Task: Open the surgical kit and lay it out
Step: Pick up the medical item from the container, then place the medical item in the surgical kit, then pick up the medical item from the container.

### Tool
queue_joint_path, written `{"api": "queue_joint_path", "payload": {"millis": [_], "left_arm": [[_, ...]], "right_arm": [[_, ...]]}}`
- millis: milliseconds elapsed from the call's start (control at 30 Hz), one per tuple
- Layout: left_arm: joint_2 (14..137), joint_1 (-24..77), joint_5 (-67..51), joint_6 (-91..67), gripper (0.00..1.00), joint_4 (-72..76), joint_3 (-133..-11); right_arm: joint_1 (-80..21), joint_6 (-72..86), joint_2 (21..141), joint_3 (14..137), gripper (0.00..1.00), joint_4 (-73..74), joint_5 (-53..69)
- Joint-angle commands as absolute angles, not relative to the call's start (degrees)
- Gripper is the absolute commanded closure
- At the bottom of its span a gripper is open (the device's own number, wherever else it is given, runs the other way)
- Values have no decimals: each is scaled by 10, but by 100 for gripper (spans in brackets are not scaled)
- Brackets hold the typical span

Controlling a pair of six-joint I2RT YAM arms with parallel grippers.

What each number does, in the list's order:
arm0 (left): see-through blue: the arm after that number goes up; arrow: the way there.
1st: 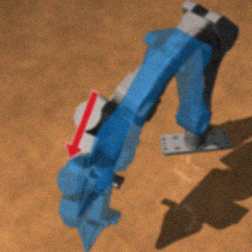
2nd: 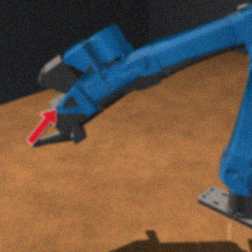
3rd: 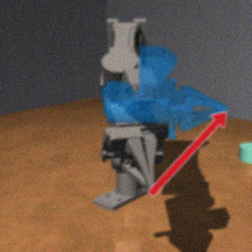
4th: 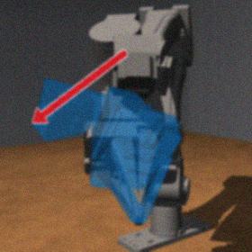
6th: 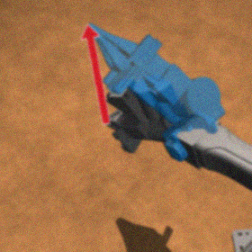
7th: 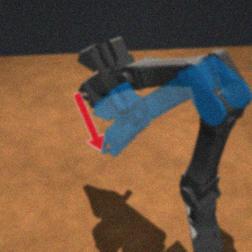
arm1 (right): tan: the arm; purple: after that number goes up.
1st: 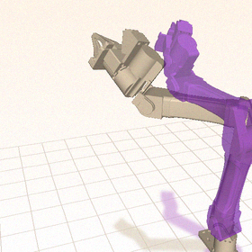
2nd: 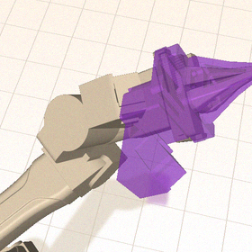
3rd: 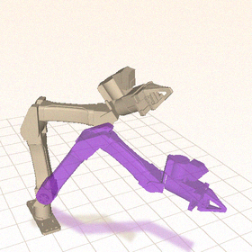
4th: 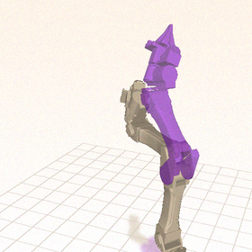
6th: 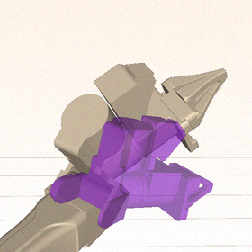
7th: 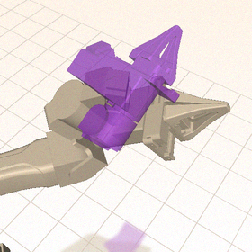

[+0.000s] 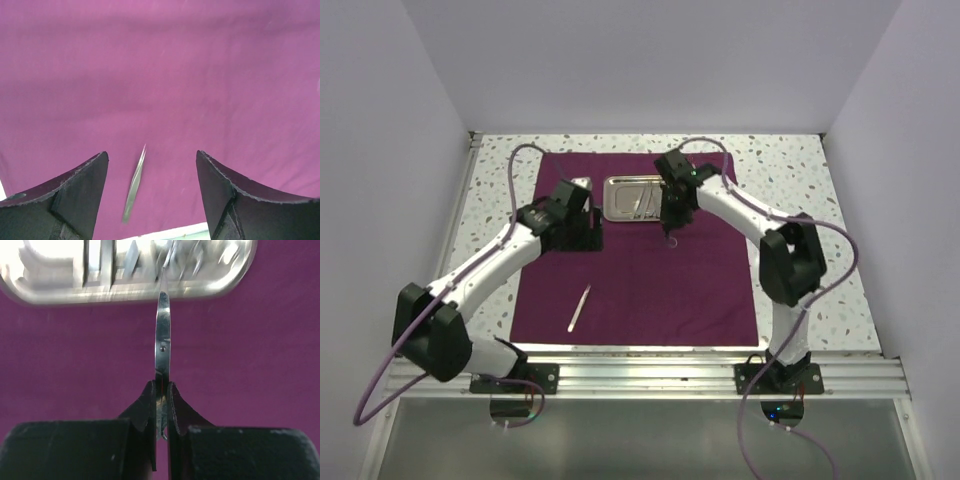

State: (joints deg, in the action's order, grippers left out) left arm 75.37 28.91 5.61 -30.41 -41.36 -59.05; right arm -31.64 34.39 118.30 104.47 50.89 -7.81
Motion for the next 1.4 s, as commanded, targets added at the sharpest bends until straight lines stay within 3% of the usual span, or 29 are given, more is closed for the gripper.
{"api": "queue_joint_path", "payload": {"millis": [0,100,267,600,733,767,900,1367], "left_arm": [[828,285,55,-269,25,-356,-693],[905,280,53,-251,26,-353,-786],[994,267,39,-238,26,-359,-916],[1084,240,14,-234,27,-345,-954],[1111,240,1,-229,28,-329,-958],[1116,240,-13,-229,29,-323,-963],[1149,242,-36,-228,30,-306,-983],[1330,250,-59,-206,30,-294,-1163]], "right_arm": [[-357,439,1063,853,100,397,16],[-397,491,1004,752,100,326,50],[-453,539,985,695,100,270,71],[-499,548,1044,711,100,302,89],[-500,541,1049,725,66,329,89],[-500,534,1042,730,52,338,84],[-500,505,1005,779,32,432,41],[-457,446,827,823,29,609,-123]]}}
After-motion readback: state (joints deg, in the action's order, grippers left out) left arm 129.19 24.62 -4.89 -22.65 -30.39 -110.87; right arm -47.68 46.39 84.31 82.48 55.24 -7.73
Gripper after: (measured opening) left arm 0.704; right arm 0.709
